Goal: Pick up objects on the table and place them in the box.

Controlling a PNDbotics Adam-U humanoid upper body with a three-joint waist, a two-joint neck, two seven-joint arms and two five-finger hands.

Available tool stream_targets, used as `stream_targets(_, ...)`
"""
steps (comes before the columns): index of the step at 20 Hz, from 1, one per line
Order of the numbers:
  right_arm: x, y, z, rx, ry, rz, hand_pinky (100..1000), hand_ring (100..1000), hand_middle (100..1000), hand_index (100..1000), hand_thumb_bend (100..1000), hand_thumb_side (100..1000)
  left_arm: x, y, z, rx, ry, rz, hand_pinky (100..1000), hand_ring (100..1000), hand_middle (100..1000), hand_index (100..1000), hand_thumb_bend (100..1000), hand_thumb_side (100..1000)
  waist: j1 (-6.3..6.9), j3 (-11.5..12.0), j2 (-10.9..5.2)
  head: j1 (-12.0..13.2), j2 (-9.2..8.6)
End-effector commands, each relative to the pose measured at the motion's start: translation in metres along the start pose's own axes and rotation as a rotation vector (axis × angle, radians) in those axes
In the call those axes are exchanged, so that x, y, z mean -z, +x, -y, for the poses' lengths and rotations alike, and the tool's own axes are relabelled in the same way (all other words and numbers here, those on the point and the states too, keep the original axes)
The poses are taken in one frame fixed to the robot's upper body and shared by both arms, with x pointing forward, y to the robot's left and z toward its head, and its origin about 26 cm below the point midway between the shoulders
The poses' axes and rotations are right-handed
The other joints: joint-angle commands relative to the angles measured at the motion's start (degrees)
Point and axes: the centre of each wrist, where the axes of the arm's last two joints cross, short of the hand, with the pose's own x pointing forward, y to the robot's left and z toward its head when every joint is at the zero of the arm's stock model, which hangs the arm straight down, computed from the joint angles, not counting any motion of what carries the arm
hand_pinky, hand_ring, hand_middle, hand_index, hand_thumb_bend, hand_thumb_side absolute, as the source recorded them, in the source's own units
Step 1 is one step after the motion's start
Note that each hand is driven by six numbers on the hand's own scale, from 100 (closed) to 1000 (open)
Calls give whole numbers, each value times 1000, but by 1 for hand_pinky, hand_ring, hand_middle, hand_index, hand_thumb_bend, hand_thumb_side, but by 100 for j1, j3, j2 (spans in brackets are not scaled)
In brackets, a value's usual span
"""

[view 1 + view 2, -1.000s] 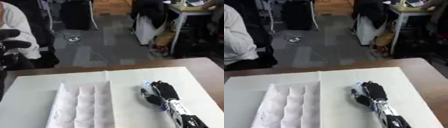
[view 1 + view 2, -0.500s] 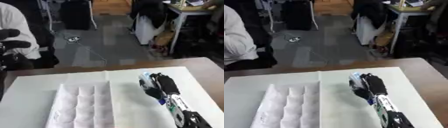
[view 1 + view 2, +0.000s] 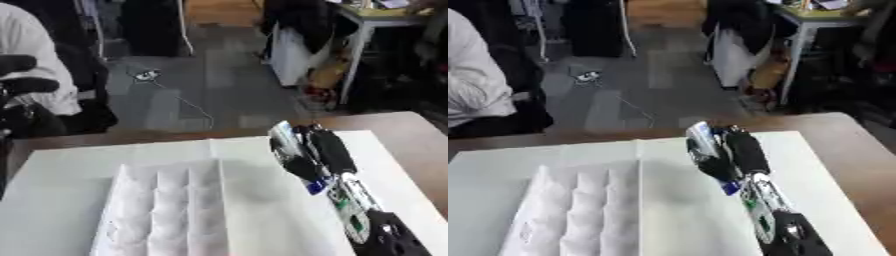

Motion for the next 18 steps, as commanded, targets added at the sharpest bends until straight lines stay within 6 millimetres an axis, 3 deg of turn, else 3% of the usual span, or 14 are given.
stream_targets(1,14,12,25,38,-60,116,100,100,100,263,100,902,10,8,-2,12,-7,58,458,699,790,832,537,866,15,18,-47,15,-23)
stream_targets(10,22,26,30,166,-66,324,100,100,100,260,100,902,20,10,-2,40,13,111,469,701,792,835,536,870,97,131,71,547,118)
stream_targets(17,25,26,18,301,-24,448,100,100,100,250,100,891,30,13,1,91,37,133,467,696,794,838,532,876,143,272,168,633,184)
stream_targets(18,25,26,16,334,-14,458,100,100,100,238,100,853,31,13,2,98,36,131,464,695,793,839,533,879,147,298,189,614,169)
